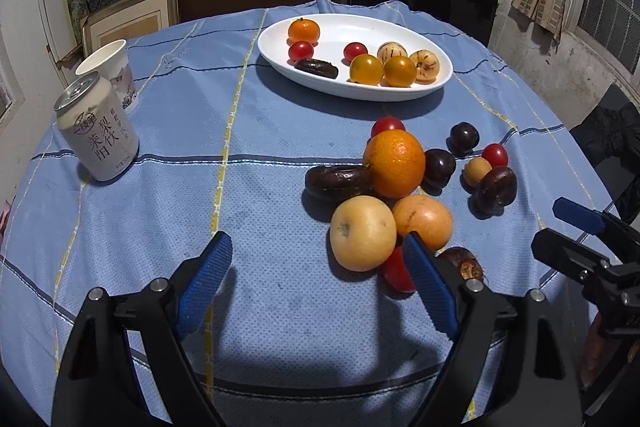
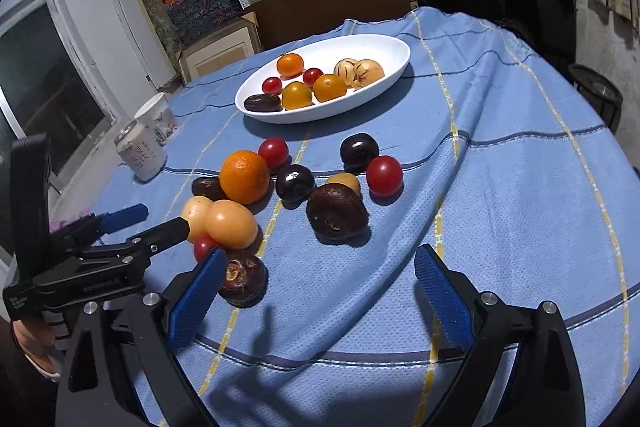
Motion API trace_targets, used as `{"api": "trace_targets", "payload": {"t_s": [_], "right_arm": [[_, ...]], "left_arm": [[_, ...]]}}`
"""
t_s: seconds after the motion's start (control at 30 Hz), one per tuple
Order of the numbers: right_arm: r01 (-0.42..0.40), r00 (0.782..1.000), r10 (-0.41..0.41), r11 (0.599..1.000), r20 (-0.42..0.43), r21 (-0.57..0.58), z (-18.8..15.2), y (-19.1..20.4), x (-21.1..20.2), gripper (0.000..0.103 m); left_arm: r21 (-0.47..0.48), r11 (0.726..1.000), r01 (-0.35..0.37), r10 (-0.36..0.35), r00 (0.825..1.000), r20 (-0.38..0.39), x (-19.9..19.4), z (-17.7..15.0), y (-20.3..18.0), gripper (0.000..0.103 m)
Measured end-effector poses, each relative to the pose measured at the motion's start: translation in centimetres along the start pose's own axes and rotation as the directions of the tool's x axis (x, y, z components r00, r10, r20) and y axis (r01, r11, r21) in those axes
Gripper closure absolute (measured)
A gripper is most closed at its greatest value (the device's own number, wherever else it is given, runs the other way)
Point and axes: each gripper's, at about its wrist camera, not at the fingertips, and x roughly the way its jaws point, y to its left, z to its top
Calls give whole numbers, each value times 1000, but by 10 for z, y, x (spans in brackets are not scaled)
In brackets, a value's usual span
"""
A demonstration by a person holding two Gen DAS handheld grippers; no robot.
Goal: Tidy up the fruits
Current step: 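Move both grippers from the plate back over the remaining fruits, then grasp a pale round fruit with the left gripper while the right gripper grasps a wrinkled brown fruit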
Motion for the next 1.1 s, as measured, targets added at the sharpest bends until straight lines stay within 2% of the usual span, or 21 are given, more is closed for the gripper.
{"api": "trace_targets", "payload": {"t_s": [0.13, 0.27, 0.57, 0.97, 1.1], "right_arm": [[-37, 999, 37, 999, -17, 13, -3, -1, 6, 7], [-80, 996, 82, 996, -28, 49, -4, -6, 11, 7], [-113, 993, 115, 991, -13, 77, -5, -12, 12, 7], [-152, 988, 153, 986, -4, 65, -7, -10, 11, 7], [-166, 986, 167, 985, -8, 39, -9, -5, 10, 7]], "left_arm": [[-26, 999, 22, -22, 1000, -19, 9, 1, 2, 18], [-37, 999, 23, -25, 999, -36, 16, 3, 10, 10], [-38, 999, 2, -3, 1000, -17, 7, 3, 24, 10], [-51, 996, -70, 68, 997, -26, -5, -8, 39, 10], [-44, 998, -54, 53, 999, -12, -11, -9, 34, 10]]}}
